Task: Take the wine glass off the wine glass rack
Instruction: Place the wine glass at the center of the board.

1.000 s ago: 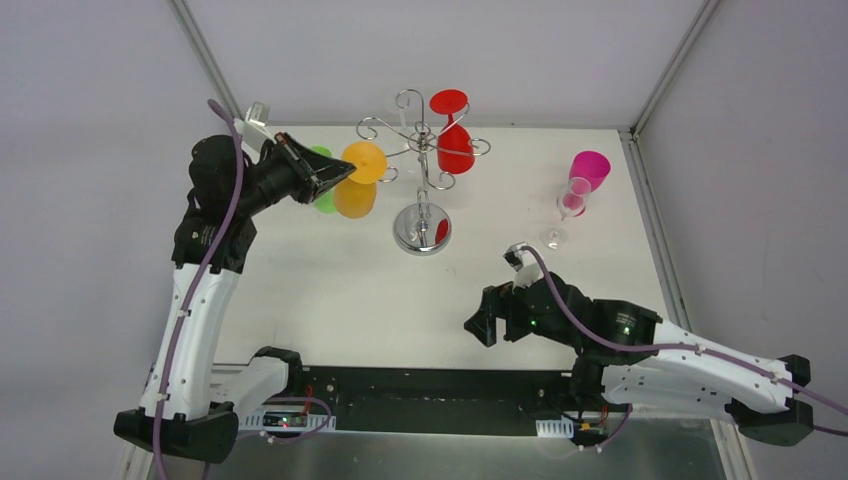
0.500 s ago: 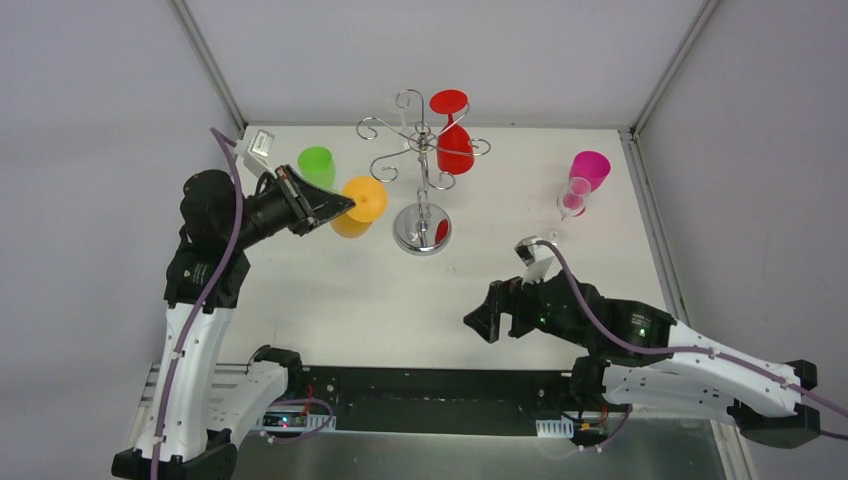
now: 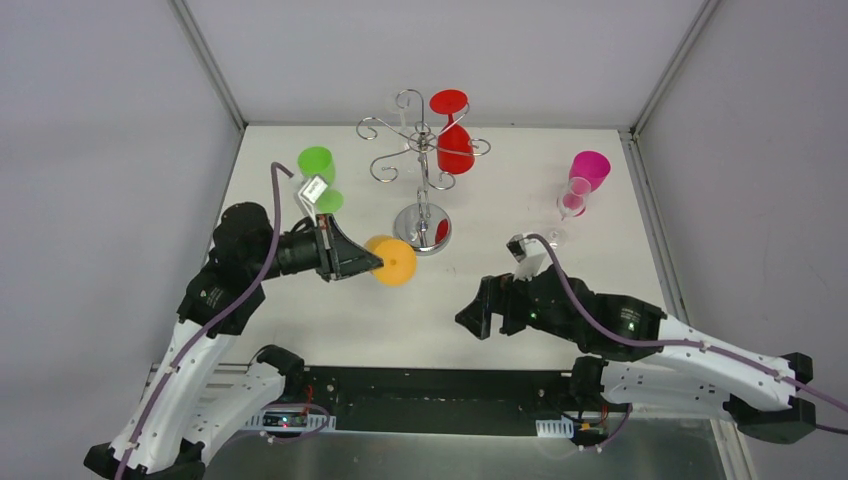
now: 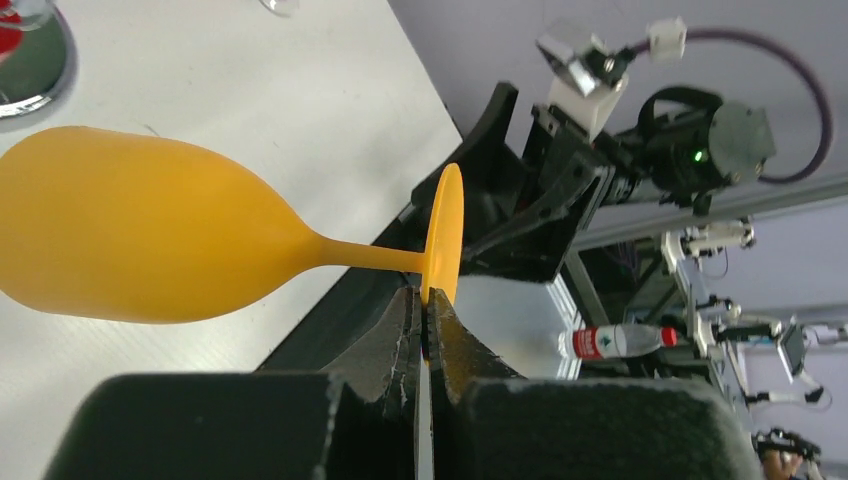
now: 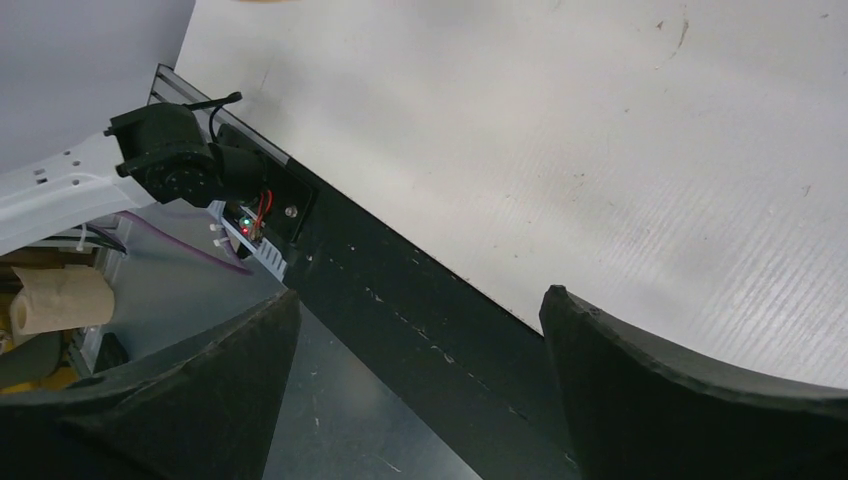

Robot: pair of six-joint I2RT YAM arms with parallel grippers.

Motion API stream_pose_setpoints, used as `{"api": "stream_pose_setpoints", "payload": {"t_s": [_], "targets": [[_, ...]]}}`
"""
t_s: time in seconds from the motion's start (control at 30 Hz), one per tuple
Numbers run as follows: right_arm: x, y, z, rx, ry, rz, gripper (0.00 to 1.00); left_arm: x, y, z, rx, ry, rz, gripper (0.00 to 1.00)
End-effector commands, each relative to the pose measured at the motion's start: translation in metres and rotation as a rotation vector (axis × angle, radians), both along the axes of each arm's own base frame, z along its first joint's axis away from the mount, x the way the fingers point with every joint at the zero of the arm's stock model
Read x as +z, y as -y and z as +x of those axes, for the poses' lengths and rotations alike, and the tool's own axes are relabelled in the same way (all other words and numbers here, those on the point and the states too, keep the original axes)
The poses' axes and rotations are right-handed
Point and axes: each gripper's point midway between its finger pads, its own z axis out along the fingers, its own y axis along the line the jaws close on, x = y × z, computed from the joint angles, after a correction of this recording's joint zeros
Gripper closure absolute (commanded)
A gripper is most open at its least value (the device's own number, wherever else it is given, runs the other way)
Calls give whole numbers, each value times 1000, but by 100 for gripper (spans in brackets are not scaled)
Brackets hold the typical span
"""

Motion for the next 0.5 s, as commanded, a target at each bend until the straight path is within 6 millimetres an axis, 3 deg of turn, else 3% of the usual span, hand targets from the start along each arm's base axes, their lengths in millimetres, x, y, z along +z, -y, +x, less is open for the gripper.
{"api": "stream_pose_setpoints", "payload": {"t_s": [0.0, 0.47], "targets": [[39, -9, 0, -22, -13, 127, 7, -10, 6, -9, -48, 89, 43, 100], [56, -11, 8, -147, -131, 252, 9, -64, 46, -36, -230, 165, 263, 100]]}}
